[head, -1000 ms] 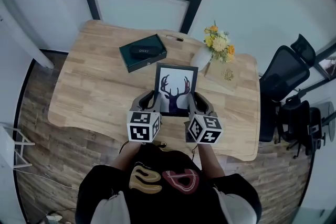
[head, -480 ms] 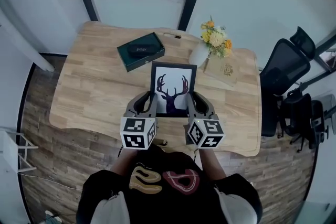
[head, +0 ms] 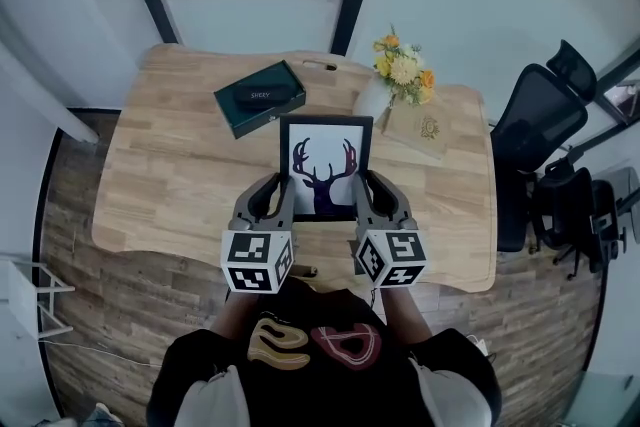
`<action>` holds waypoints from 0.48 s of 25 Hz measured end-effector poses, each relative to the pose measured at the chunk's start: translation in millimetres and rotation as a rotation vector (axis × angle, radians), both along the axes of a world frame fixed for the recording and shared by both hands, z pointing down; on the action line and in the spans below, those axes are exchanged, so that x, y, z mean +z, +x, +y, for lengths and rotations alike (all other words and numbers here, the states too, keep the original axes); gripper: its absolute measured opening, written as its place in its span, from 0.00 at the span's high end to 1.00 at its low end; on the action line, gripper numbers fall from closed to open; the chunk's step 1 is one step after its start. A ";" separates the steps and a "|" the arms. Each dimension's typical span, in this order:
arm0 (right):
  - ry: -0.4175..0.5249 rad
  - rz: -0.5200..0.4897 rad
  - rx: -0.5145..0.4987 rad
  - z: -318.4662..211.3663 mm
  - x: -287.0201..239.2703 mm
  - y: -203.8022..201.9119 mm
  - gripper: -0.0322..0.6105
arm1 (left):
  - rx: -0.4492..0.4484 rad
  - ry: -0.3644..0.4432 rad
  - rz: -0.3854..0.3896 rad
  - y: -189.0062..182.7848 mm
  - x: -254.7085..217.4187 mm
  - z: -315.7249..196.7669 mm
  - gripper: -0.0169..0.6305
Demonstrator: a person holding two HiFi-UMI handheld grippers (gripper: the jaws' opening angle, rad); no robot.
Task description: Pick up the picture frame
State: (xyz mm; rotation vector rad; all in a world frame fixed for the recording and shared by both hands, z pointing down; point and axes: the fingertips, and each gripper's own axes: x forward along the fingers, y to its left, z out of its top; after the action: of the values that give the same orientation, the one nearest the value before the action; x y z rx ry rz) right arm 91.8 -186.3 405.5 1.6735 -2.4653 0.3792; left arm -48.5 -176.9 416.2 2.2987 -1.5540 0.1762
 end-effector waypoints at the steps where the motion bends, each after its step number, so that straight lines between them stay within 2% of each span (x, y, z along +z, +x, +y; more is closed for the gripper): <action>1: 0.001 -0.002 0.002 -0.6 -0.4 0.8 0.83 | 0.003 -0.001 0.000 0.8 -0.4 -1.0 0.84; 12: -0.003 -0.016 0.010 -5.8 2.4 6.0 0.83 | 0.027 -0.004 0.000 5.7 -0.3 -7.0 0.84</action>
State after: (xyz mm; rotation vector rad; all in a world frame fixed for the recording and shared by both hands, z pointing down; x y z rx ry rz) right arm 97.8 -192.1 407.9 1.6893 -2.4671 0.3980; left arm -42.8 -183.9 415.9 2.3181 -1.5215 0.1865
